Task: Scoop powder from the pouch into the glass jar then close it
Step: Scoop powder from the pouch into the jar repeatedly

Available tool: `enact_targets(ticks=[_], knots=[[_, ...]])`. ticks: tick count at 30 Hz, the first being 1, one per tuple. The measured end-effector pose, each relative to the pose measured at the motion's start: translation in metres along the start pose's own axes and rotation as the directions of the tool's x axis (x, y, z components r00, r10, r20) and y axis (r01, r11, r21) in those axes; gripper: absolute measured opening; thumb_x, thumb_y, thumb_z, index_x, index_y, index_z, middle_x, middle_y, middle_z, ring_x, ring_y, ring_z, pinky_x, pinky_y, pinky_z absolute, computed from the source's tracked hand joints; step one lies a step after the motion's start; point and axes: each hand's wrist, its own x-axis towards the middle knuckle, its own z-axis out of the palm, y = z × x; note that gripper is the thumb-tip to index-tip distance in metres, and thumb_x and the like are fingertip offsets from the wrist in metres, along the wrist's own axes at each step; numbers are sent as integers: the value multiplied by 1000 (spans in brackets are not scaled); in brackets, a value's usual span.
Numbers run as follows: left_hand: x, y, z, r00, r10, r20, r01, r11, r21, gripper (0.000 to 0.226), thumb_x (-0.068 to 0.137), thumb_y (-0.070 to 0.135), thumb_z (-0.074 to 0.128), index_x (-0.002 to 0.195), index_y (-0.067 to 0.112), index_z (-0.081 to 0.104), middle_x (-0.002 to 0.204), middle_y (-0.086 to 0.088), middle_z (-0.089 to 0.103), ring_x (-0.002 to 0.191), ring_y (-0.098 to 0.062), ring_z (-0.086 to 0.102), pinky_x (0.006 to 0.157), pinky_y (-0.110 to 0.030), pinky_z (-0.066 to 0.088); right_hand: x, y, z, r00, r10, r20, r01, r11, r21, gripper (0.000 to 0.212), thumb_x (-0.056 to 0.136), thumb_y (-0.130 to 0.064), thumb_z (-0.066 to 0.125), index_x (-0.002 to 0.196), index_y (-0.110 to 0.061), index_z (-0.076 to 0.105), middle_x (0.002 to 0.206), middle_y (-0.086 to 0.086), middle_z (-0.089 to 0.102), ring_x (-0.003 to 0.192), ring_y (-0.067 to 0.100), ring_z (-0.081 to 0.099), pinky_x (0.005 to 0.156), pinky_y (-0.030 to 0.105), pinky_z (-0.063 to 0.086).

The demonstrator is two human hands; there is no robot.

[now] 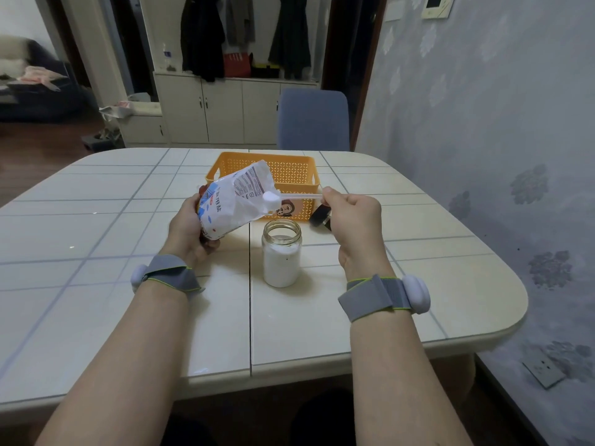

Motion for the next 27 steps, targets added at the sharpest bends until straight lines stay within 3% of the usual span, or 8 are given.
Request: enact_targets(ticks=[2,6,9,13,17,20,24,27], knots=[[1,0,-1,1000,6,-19,-6,1000,-13,28,92,52,58,83,26,65,62,9,60,40,-12,50,37,-13,30,-2,-2,-6,1000,3,-9,-3,1000,-6,31,97,-21,65,77,3,63,67,6,40,61,20,37,47,22,35],[3,1,-4,999,16,-52,-18,999,-48,27,92,47,56,76,27,62,57,10,56,38,-12,46,37,-13,28,-4,-2,-16,1000,7,3,-7,1000,20,36,99,-17,62,92,18,66,63,-1,48,42,-2,51,36,4,33],[2,2,-4,999,15,-49,-18,998,-61,31,95,45,52,71,27,58,51,10,52,34,-12,43,37,-12,26,-4,2,-20,1000,5,10,-5,1000,24,38,99,-20,63,98,18,67,61,-1,44,46,3,49,37,2,34],[-2,3,-2,999,23,-38,-25,999,-40,34,97,43,50,68,26,55,48,9,50,32,-12,41,37,-12,25,-4,13,-24,999,-35,24,35,999,13,27,98,-17,65,91,8,71,57,-7,55,41,-13,50,43,1,35],[-4,2,0,999,20,-33,-21,999,-32,33,97,44,50,70,26,58,49,10,53,34,-12,44,36,-13,27,-7,23,-27,994,-106,37,106,994,-2,22,94,-20,70,82,-3,75,43,-20,55,45,-6,50,58,13,41],[-5,2,1,999,25,-20,-26,999,-29,34,99,43,48,71,26,55,47,10,51,32,-11,43,36,-12,26,-10,28,-28,987,-157,46,156,988,21,22,93,-23,72,77,-8,75,53,-10,63,46,5,49,53,20,43],[-5,3,0,1000,17,2,-17,999,-35,34,100,43,47,71,26,53,45,10,48,31,-10,41,36,-11,26,-13,31,-29,980,-175,92,163,978,129,17,94,-17,71,88,-2,76,72,12,74,58,18,67,50,24,48],[-6,2,0,1000,3,10,-2,1000,-27,33,99,46,48,74,26,56,48,11,52,33,-10,45,35,-11,28,-13,33,-30,981,-168,101,144,967,211,17,93,-11,70,90,5,74,71,14,72,60,20,68,53,26,51]])
